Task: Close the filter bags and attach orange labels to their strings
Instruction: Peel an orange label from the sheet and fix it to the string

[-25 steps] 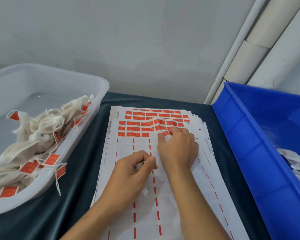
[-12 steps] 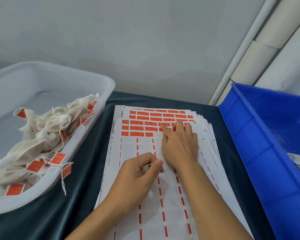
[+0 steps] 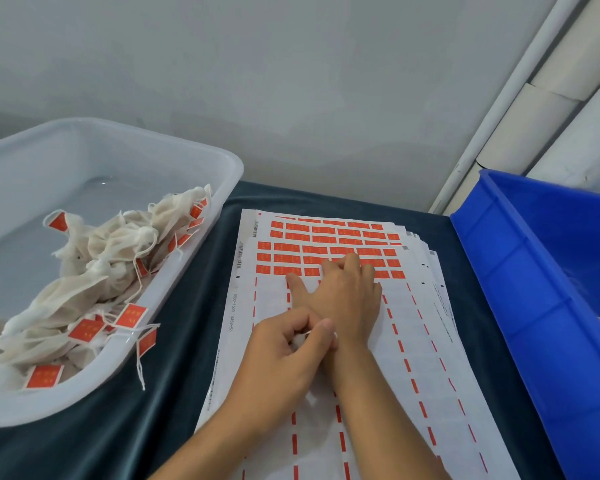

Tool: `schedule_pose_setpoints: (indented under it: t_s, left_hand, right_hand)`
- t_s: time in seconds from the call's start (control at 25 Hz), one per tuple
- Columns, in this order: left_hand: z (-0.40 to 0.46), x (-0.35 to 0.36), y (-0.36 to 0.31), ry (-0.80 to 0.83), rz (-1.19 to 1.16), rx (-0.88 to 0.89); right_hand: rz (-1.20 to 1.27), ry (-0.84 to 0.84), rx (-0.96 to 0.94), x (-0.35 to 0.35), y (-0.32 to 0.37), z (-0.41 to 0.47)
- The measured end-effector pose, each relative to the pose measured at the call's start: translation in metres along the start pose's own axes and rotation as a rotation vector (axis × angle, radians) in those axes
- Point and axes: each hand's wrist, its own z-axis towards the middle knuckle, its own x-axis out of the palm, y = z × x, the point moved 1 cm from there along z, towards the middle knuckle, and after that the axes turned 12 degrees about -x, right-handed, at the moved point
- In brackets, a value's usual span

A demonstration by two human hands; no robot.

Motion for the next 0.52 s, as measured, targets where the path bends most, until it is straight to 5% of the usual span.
schedule_pose_setpoints:
  t_s: [0.52]
  left_hand:
    - [-0.0013,0.0010,-0.0015,-0.013,0.025,-0.012]
  right_hand:
    - [0.184,-0.181,0.029,0.0072,-0.0007,-0.0066]
